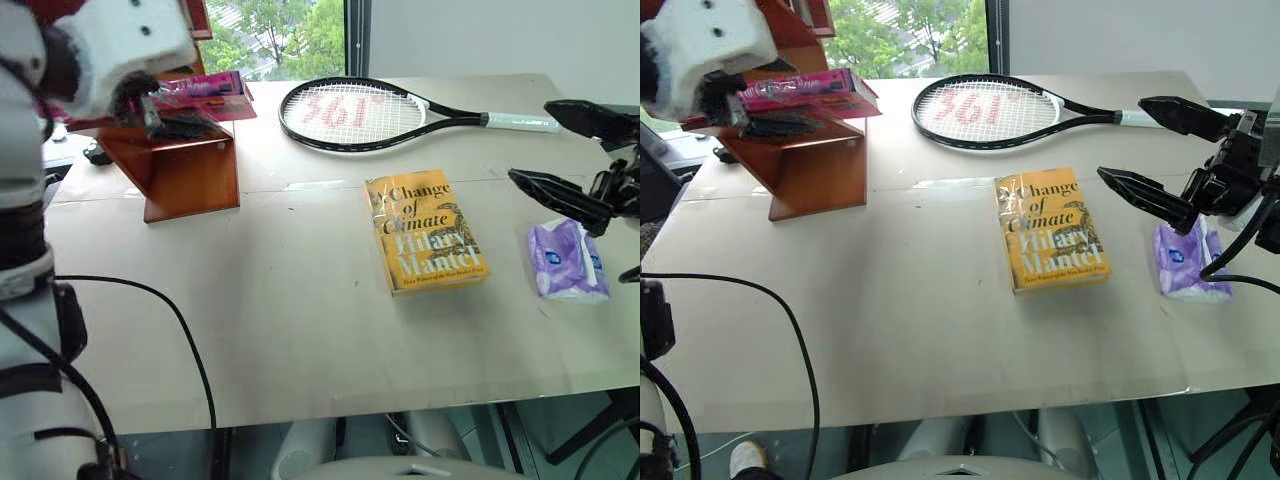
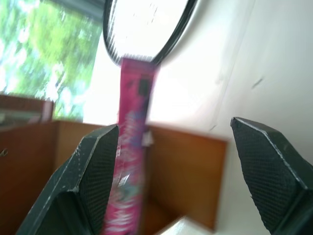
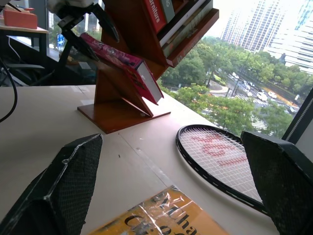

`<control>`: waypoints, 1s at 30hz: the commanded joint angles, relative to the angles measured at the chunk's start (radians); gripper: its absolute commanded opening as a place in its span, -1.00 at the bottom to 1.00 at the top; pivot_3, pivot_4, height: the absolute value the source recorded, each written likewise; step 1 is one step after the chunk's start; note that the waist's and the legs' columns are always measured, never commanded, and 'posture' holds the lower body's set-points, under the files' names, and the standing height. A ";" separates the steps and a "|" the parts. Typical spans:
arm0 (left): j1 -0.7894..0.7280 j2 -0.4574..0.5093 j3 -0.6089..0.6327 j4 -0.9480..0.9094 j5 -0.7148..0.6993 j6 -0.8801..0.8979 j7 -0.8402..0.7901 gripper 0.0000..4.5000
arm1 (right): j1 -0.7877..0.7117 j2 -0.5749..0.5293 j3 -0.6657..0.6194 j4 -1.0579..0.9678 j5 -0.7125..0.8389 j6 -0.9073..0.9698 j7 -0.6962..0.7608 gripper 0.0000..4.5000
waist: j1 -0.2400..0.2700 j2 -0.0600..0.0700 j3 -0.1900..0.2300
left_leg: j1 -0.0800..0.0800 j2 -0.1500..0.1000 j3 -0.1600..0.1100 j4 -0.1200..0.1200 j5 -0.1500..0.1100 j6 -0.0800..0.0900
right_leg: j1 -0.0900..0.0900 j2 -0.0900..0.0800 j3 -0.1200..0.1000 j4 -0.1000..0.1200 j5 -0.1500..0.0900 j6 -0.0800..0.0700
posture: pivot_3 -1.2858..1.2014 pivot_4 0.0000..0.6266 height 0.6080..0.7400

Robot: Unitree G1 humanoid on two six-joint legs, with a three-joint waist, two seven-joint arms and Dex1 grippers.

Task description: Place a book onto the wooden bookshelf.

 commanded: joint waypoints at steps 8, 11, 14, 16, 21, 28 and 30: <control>0.355 -0.228 0.181 -0.378 -0.344 0.225 0.243 0.67 | -0.033 -0.057 -0.117 0.012 0.101 0.046 -0.025 1.00 | 0.006 -0.002 0.000 | 0.006 0.000 0.001 0.003 0.000 0.000 | 0.006 0.000 0.001 0.004 0.000 0.000 | 0.03 -0.52 1.00; 0.498 -0.455 0.189 -0.395 -0.396 0.086 0.426 0.67 | -0.022 -0.066 -0.161 -0.006 0.147 0.081 -0.069 1.00 | 0.015 0.000 0.000 | 0.005 0.000 0.002 0.004 -0.001 0.001 | 0.006 0.000 0.002 0.002 0.001 0.000 | 0.03 -0.52 1.00; 0.584 -0.643 0.178 -0.341 -0.370 -0.100 0.639 0.67 | 0.020 -0.069 -0.206 -0.031 0.171 0.108 -0.092 1.00 | 0.024 -0.002 0.001 | 0.004 0.000 0.003 0.007 -0.001 0.001 | 0.006 0.000 0.003 0.002 0.001 0.000 | 0.03 -0.52 1.00; 0.628 -0.700 0.164 -0.297 -0.389 -0.135 0.693 0.67 | 0.097 -0.067 -0.230 -0.057 0.136 0.110 -0.084 1.00 | 0.032 -0.003 0.000 | 0.004 0.000 0.003 0.007 -0.001 0.001 | 0.006 0.000 0.003 0.002 0.001 0.000 | 0.03 -0.52 1.00; 0.773 -0.712 0.172 -0.242 -0.479 -0.221 0.688 0.67 | 0.374 -0.026 -0.207 -0.103 -0.055 0.069 -0.083 1.00 | 0.040 -0.003 -0.001 | 0.006 0.000 0.004 0.007 -0.001 0.002 | 0.007 0.000 0.004 0.003 0.002 0.001 | 0.03 -0.52 1.00; 1.022 -0.515 0.236 -0.232 -0.579 -0.274 0.551 0.67 | 0.801 0.059 -0.324 -0.040 -0.279 -0.077 0.054 1.00 | 0.049 0.001 -0.002 | 0.008 0.001 0.007 0.003 -0.002 0.002 | 0.006 0.001 0.007 0.002 0.002 0.002 | 0.03 -0.52 1.00; 1.072 -0.463 0.252 -0.190 -0.584 -0.322 0.508 0.67 | 0.862 0.079 -0.347 -0.044 -0.301 -0.098 0.074 1.00 | 0.049 0.002 -0.002 | 0.011 0.001 0.009 0.003 -0.002 0.002 | 0.008 0.001 0.009 0.002 0.002 0.001 | 0.03 -0.52 1.00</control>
